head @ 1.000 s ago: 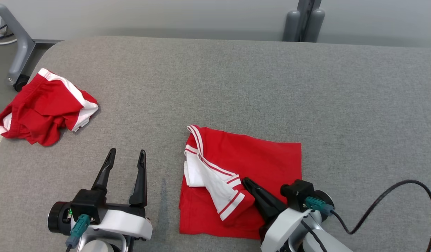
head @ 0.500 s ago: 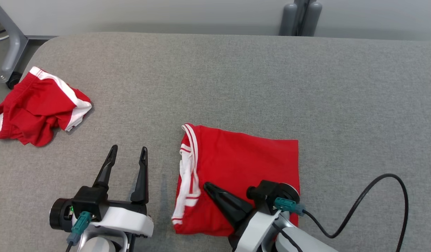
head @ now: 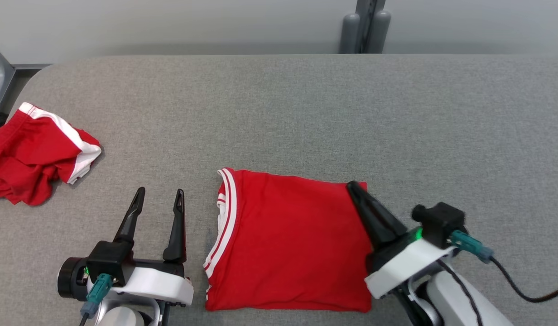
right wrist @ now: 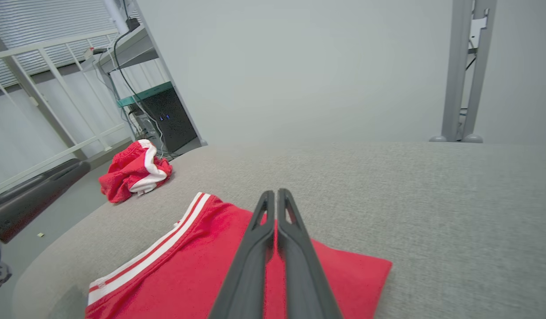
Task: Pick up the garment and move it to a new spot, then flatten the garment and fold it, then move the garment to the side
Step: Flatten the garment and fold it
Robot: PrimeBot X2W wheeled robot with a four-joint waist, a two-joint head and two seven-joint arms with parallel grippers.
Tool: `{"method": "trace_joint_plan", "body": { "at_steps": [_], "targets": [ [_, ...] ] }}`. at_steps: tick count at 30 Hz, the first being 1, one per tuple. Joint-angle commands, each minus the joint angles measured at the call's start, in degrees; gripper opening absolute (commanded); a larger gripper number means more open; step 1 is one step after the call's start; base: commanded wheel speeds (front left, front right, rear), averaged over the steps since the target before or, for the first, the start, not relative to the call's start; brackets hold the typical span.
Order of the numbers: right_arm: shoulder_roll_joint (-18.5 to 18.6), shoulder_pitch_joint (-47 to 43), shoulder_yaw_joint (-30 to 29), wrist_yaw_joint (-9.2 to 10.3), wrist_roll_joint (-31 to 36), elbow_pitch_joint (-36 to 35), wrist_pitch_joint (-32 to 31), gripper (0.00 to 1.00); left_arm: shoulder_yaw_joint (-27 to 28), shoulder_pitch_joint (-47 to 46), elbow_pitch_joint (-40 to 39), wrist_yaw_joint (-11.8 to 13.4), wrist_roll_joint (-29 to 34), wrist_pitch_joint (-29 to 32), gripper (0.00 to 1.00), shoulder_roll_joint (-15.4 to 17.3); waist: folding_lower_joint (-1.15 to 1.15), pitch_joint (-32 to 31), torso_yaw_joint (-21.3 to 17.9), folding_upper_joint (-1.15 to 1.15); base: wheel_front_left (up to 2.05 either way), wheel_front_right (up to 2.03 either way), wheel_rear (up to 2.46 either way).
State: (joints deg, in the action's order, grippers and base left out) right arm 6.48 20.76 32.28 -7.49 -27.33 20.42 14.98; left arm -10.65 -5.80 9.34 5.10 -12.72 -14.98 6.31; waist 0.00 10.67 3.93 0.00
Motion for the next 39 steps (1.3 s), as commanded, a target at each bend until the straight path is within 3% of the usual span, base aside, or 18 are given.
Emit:
{"method": "trace_joint_plan", "body": {
  "at_steps": [1, 2, 3, 10, 16, 25, 39],
  "targets": [
    [0.7, -2.2, -4.0, 0.0, 1.6, -1.3, 0.3, 0.44, 0.4, 0.4, -0.3, 0.1, -0.3, -0.3, 1.0, 0.4, 0.0, -0.7, -0.7, 0.0, 0.0, 0.0, 0.0],
    [0.7, -3.4, -6.5, 0.0, 2.1, -2.1, 0.3, 0.98, 0.6, 0.6, -0.4, 0.1, -0.4, -0.3, 1.0, 0.5, 0.0, -1.0, -0.9, 0.0, 0.0, 0.0, 0.0],
    [0.9, -4.3, -8.8, 0.0, 3.0, -2.9, 0.3, 1.0, 0.8, 0.8, -0.4, 0.1, -0.5, -0.3, 1.0, 0.7, 0.0, -1.3, -1.1, 0.0, 0.0, 0.0, 0.0],
    [0.5, -10.1, -20.5, 0.0, 7.5, -7.3, 0.3, 1.0, 1.7, 2.5, -1.2, 0.5, -0.7, -0.3, 1.0, 1.3, 0.0, -3.5, -2.5, 0.0, 0.0, 0.0, 0.0],
    [0.9, -15.7, -25.9, 0.0, 10.8, -10.4, 0.0, 1.0, 2.3, 5.8, -2.0, 0.8, -0.8, -0.3, 1.0, 2.1, 0.0, -6.5, -3.5, 0.0, 0.0, 0.0, 0.0],
    [0.9, -23.7, -28.7, 0.0, 12.6, -15.7, -3.7, 1.0, 1.8, 10.1, -2.7, 1.0, -1.2, 0.5, 1.0, 3.0, 0.0, -10.8, -4.4, 0.0, 0.0, 0.0, 0.0],
    [-0.8, -29.5, -31.9, 0.0, 13.8, -21.6, -7.4, 1.0, 1.6, 13.1, -4.1, 1.7, -2.2, 1.9, 1.0, 3.5, 0.0, -12.5, -4.6, 0.0, 0.0, 0.0, 0.0]
  ]
}}
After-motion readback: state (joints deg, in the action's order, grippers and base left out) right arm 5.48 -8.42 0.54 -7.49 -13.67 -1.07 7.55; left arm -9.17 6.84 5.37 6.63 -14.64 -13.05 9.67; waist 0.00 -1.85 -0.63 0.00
